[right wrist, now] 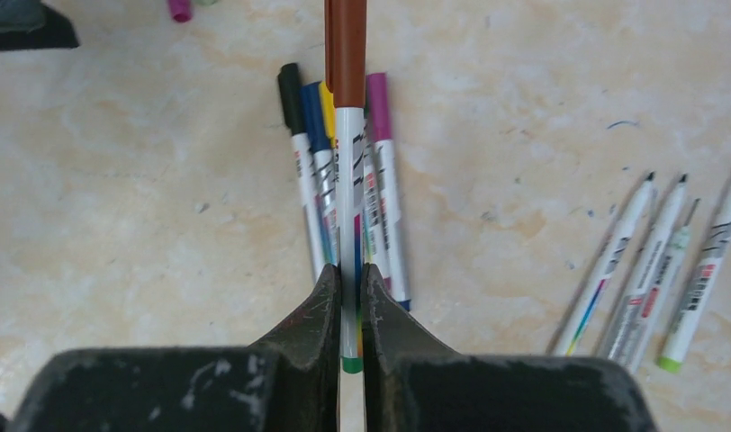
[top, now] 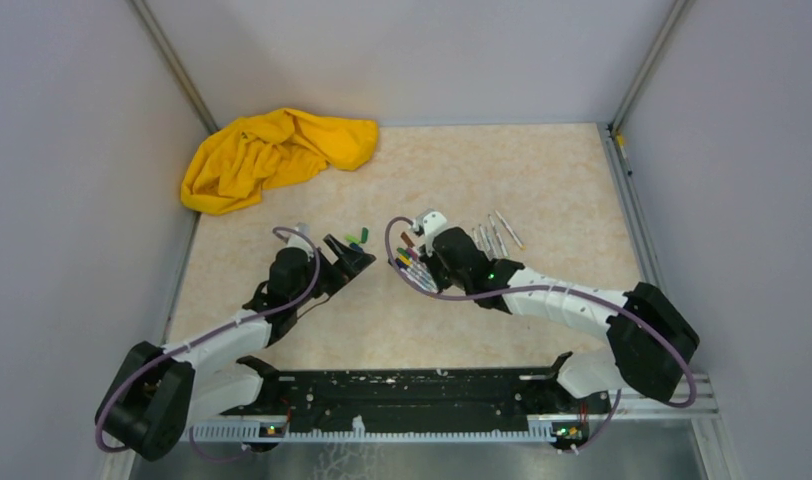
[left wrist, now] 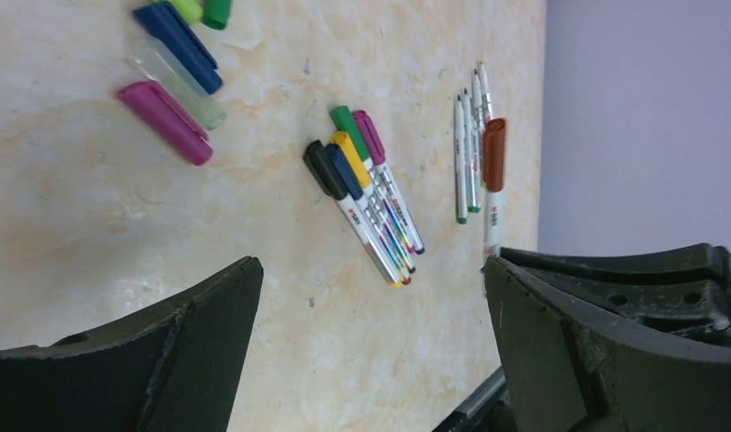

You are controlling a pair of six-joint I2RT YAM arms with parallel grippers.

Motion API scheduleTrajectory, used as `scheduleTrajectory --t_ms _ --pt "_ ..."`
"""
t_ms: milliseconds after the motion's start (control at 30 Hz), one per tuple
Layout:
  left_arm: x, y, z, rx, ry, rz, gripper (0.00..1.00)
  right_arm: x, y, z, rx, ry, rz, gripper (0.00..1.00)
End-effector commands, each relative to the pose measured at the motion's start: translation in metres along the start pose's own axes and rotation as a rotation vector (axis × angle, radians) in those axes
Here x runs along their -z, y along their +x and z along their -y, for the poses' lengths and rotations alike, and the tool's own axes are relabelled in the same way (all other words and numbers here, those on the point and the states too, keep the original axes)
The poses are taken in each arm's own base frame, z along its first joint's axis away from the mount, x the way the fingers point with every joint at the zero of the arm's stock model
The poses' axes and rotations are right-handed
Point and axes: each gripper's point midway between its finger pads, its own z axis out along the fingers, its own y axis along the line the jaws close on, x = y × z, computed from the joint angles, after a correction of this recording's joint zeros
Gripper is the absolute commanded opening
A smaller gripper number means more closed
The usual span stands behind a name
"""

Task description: Open the pen caps

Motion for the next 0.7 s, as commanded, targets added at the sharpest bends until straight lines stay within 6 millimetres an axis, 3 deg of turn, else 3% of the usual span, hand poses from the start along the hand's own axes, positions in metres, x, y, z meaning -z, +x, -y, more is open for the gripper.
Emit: scheduleTrajectory --t_ms 0,133,433,667 --pt "0.005 0.001 0.033 0.004 0.094 -0.015 0.98 0.016 -0.009 -0.029 -0.082 -0.062 0.074 0.0" --pt "0.009 0.006 0.045 0.01 0.126 -0.022 0.98 0.022 0.001 -0.049 -0.109 -0.095 0.078 0.0" --pt "0.008 0.027 0.056 0.053 0.156 -0.064 0.98 0.039 -0.002 -0.092 -0.164 -0.177 0.135 0.0" --pt "-0.009 0.044 0.057 0.074 0.14 -0.097 0.94 0.055 -0.008 -0.101 -0.175 -0.203 0.171 0.0"
